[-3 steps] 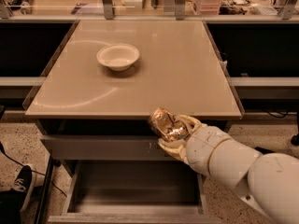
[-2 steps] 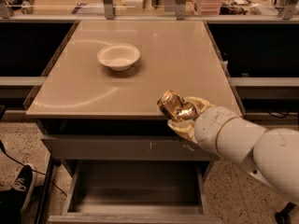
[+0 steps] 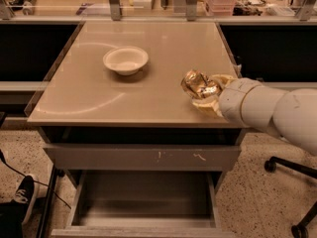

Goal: Pick orange can from middle drawer and place on counter

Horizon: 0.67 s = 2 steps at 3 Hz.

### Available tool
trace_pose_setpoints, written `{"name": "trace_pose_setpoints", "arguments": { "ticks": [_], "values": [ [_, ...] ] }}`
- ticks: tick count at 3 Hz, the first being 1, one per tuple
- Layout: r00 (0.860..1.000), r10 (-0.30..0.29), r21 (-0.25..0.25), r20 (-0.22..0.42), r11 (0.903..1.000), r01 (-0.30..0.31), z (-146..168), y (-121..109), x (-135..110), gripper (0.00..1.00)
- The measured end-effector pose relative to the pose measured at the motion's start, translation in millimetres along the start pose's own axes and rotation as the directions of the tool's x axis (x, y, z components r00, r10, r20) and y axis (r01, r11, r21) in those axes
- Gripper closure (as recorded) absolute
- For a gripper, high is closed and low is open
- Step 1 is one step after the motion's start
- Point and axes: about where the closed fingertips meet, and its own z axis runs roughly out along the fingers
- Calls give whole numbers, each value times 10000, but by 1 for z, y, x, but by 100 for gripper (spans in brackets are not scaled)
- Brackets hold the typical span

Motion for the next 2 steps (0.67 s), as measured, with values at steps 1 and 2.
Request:
{"name": "trace_pose_setpoints", "arguments": {
  "ticks": [1,2],
  "values": [
    [9994,-330,-202,-73,9993,329,19,-4,-5,85],
    [9994,-338,-210,-65,9992,336,19,-3,-6,62]
  ]
}}
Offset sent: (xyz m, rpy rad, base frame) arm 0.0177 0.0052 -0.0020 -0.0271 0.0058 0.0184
